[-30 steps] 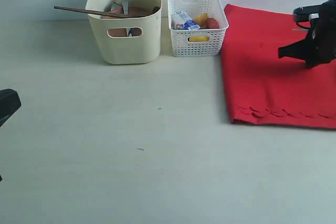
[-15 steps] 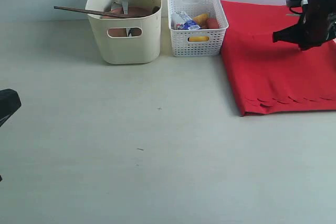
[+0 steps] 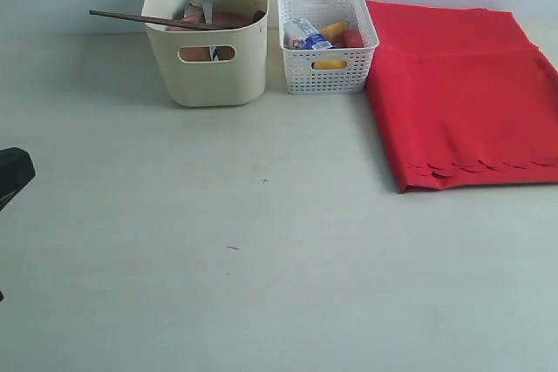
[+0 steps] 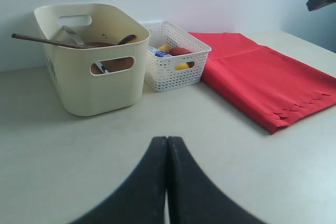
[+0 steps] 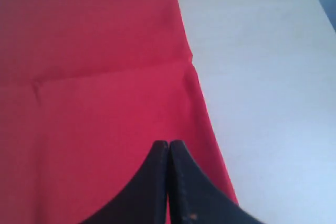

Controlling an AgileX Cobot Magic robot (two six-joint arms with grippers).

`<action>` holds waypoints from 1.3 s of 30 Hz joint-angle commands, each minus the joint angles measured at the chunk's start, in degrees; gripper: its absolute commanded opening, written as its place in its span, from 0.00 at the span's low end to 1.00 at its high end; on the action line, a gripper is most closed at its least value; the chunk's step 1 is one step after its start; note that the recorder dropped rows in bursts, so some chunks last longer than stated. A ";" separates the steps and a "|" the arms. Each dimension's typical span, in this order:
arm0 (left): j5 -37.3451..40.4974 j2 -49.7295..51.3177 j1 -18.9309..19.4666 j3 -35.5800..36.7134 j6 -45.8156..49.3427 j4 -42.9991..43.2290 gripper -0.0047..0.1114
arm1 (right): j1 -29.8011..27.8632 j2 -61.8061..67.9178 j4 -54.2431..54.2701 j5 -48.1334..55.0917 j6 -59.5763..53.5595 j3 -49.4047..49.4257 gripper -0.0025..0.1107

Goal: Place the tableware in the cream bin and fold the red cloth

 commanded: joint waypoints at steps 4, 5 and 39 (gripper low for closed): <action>0.21 -0.26 -0.03 0.34 -0.26 0.55 0.04 | -0.13 -19.62 0.29 -25.81 10.23 23.12 0.02; 0.21 -0.26 -0.03 0.34 -0.26 0.55 0.04 | -0.13 -22.18 0.29 -29.89 11.06 26.38 0.02; -21.41 -28.64 65.25 8.89 -2.18 0.95 0.04 | -0.13 -41.19 0.26 -41.53 18.81 44.11 0.02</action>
